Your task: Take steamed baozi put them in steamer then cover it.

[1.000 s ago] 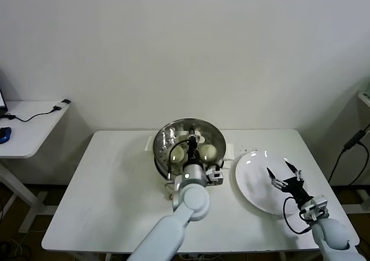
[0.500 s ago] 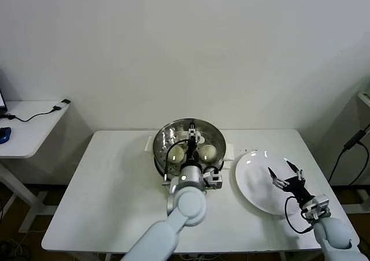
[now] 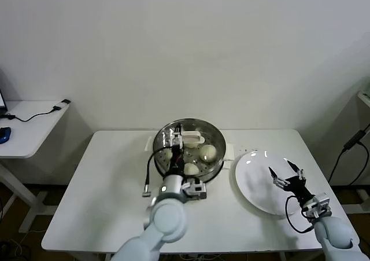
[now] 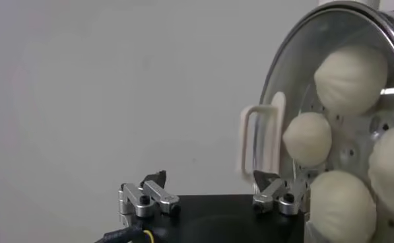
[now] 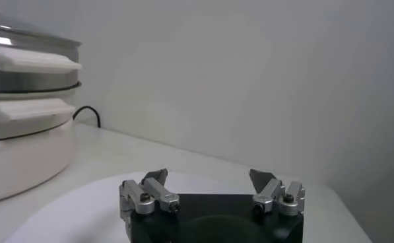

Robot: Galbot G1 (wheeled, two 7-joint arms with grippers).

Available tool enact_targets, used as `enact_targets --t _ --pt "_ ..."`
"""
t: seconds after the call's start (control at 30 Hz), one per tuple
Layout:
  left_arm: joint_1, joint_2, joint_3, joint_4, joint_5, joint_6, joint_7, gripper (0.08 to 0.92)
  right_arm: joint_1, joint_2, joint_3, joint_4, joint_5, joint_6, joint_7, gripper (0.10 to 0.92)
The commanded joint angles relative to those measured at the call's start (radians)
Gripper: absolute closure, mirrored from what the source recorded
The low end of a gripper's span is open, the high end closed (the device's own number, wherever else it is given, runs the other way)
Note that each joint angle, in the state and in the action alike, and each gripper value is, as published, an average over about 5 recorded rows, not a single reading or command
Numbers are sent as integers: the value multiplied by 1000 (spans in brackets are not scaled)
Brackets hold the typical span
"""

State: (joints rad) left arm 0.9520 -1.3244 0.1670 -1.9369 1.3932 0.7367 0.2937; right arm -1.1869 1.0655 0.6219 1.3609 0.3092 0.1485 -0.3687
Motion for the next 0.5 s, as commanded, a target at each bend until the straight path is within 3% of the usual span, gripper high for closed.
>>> enact_targets --t 0.03,0.17,0.27,0.37,0.5 --pt "212 155 -207 -277 -445 -82 -240 177 -29 6 26 71 -15 -52 -1 203" --pt "307 170 -393 -287 -728 -264 -374 177 -52 25 48 105 -8 -51 10 203" --pt "398 144 -559 -288 -989 -371 -437 177 -66 38 56 125 -16 -41 21 203" --pt "500 96 -711 -287 -1233 -457 -457 177 -75 51 62 141 -33 -31 29 203" --pt "609 7 -886 -273 -1481 -546 -423 177 -88 67 66 162 -51 -25 31 203"
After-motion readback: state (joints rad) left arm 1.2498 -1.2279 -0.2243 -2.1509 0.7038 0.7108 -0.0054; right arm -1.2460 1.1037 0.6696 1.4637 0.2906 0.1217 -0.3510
